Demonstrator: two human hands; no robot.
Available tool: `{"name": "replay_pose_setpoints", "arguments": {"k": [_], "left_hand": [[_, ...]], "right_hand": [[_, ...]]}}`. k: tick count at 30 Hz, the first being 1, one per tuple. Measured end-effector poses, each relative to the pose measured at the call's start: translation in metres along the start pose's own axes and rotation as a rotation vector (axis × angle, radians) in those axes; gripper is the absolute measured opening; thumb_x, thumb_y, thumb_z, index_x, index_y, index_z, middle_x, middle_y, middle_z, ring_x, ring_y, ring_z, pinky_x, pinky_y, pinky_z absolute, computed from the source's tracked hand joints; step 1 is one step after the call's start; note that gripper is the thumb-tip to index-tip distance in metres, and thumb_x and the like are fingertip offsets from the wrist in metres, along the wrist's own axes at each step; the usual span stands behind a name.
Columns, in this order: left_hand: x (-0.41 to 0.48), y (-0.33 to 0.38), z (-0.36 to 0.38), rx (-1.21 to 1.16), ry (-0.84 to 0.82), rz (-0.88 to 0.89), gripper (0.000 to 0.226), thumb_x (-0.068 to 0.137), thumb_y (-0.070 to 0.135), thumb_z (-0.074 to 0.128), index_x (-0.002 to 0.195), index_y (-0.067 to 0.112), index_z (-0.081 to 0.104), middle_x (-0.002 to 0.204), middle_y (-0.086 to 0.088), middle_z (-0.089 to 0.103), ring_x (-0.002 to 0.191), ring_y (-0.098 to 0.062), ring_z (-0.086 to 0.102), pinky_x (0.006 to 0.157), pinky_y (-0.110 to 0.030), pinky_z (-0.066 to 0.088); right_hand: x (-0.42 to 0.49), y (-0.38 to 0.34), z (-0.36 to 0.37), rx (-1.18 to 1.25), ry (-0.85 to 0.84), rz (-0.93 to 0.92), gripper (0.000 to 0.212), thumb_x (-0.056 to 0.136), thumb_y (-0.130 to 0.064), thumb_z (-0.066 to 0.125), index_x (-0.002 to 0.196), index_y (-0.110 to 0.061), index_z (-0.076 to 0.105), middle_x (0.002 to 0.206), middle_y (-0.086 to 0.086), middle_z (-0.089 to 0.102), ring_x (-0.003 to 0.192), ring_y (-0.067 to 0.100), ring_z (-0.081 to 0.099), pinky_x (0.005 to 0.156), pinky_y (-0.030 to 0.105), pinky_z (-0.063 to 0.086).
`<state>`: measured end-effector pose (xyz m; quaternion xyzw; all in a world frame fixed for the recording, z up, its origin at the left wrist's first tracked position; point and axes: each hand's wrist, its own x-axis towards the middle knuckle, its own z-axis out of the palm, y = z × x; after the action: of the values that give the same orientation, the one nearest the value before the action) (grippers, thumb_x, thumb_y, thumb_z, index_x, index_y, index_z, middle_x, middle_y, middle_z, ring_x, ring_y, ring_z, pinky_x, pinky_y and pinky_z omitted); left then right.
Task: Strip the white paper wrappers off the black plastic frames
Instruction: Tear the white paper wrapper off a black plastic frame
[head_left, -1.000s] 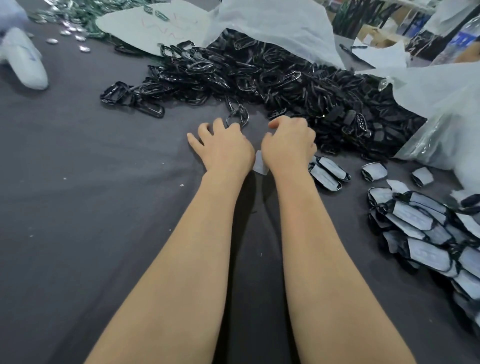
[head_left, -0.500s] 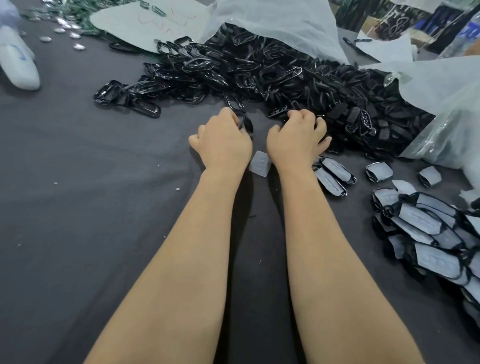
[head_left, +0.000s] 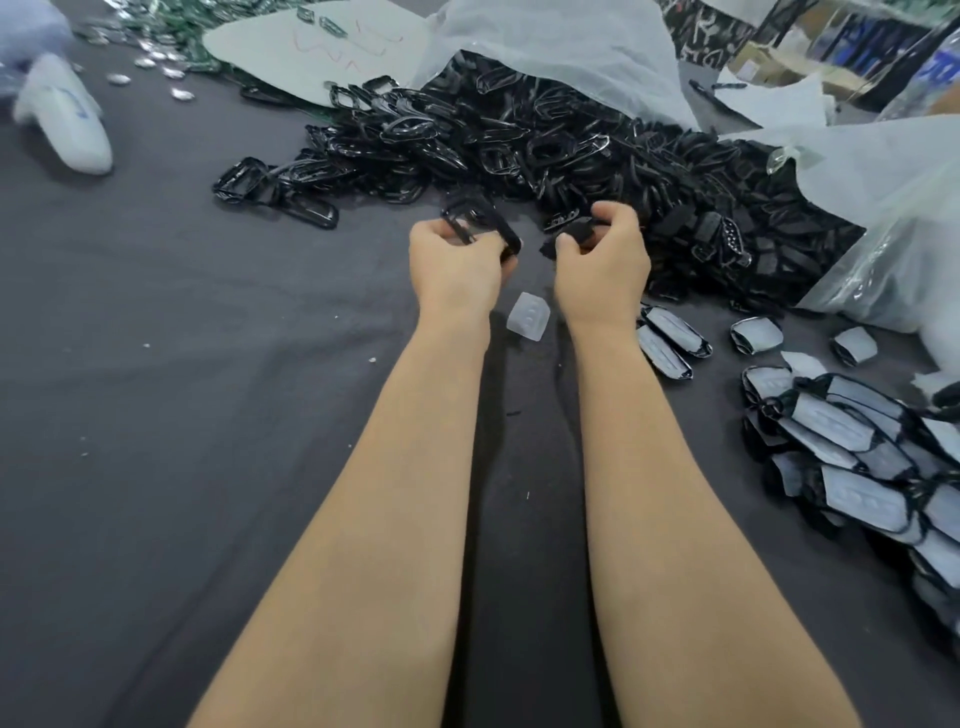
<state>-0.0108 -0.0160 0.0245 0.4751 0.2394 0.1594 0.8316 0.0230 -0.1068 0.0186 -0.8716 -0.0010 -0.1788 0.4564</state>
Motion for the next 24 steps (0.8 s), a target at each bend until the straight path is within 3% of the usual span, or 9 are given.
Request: {"name": "replay_pose_setpoints", "arguments": {"k": [2,6,8,11,15,17,19,21,24], "left_hand": [[-0.005,-0.002,0.000,-0.005,-0.028,-0.026,0.028,0.088,-0.007,0.055,0.101,0.014,0.041,0.098,-0.014,0.063,0.074,-0.018,0.067,0.064,-0.021,0.056],[-0.012,-0.005,0.001,0.043,-0.008,-0.037,0.027,0.094,0.002,0.048,0.116,0.015,0.044,0.092,-0.004,0.065,0.075,-0.013,0.066,0.057,-0.017,0.053],[-0.015,-0.008,0.003,0.067,0.001,-0.020,0.019,0.097,0.008,0.045,0.114,0.014,0.047,0.080,0.004,0.063,0.070,-0.008,0.064,0.059,-0.016,0.053],[-0.019,-0.013,0.003,0.081,0.019,0.024,0.009,0.099,0.014,0.045,0.107,0.012,0.050,0.076,0.005,0.063,0.062,-0.003,0.064,0.064,-0.021,0.054],[-0.024,-0.020,0.002,0.040,0.016,0.052,0.006,0.098,0.010,0.049,0.092,0.012,0.052,0.075,0.002,0.064,0.058,-0.003,0.063,0.065,-0.023,0.055],[-0.023,-0.024,0.001,0.097,-0.013,0.098,0.011,0.096,0.010,0.053,0.086,0.015,0.054,0.077,0.001,0.060,0.070,-0.009,0.057,0.075,-0.030,0.052],[-0.024,-0.025,0.001,0.158,-0.032,0.175,0.012,0.094,0.012,0.056,0.084,0.018,0.055,0.076,0.006,0.055,0.072,-0.007,0.050,0.073,-0.021,0.046],[-0.024,-0.024,0.001,0.194,-0.021,0.233,0.012,0.093,0.012,0.057,0.084,0.020,0.055,0.077,0.008,0.054,0.073,-0.005,0.050,0.073,-0.017,0.045],[-0.024,-0.027,0.002,0.178,0.004,0.238,0.009,0.092,0.010,0.057,0.089,0.017,0.053,0.081,0.002,0.058,0.073,-0.008,0.056,0.081,-0.031,0.053]], "right_hand": [[0.000,0.002,-0.003,-0.043,0.002,-0.003,0.033,0.092,-0.008,0.055,0.125,-0.004,0.053,0.118,0.011,0.060,0.111,0.021,0.054,0.087,0.016,0.034],[-0.003,0.003,-0.012,0.010,0.037,0.003,0.031,0.090,-0.009,0.058,0.121,-0.005,0.056,0.100,0.003,0.058,0.092,0.012,0.052,0.075,0.005,0.032],[-0.005,0.004,-0.016,0.077,0.050,0.037,0.023,0.090,-0.009,0.058,0.112,-0.007,0.062,0.095,0.002,0.061,0.088,0.012,0.056,0.080,0.006,0.041],[-0.010,0.004,-0.024,0.318,0.051,0.163,0.010,0.090,-0.004,0.057,0.095,-0.012,0.060,0.086,0.000,0.062,0.085,0.017,0.064,0.087,0.033,0.055],[-0.025,0.005,-0.033,0.647,0.004,0.260,0.016,0.092,-0.002,0.056,0.085,-0.017,0.059,0.078,-0.004,0.060,0.072,0.007,0.059,0.068,0.017,0.053],[-0.033,0.006,-0.034,0.662,0.012,0.227,0.019,0.092,-0.004,0.057,0.083,-0.022,0.059,0.069,-0.009,0.055,0.059,0.001,0.052,0.058,0.015,0.048],[-0.038,0.007,-0.033,0.649,0.042,0.214,0.019,0.092,-0.006,0.058,0.083,-0.023,0.059,0.062,-0.008,0.052,0.048,-0.001,0.045,0.050,0.014,0.043],[-0.040,0.005,-0.031,0.673,0.063,0.224,0.017,0.092,-0.007,0.058,0.083,-0.022,0.059,0.063,-0.005,0.054,0.048,0.000,0.048,0.051,0.015,0.043],[-0.041,0.001,-0.027,0.748,0.050,0.223,0.012,0.092,-0.011,0.059,0.082,-0.017,0.059,0.070,0.000,0.060,0.057,0.004,0.056,0.058,0.017,0.047]]}}
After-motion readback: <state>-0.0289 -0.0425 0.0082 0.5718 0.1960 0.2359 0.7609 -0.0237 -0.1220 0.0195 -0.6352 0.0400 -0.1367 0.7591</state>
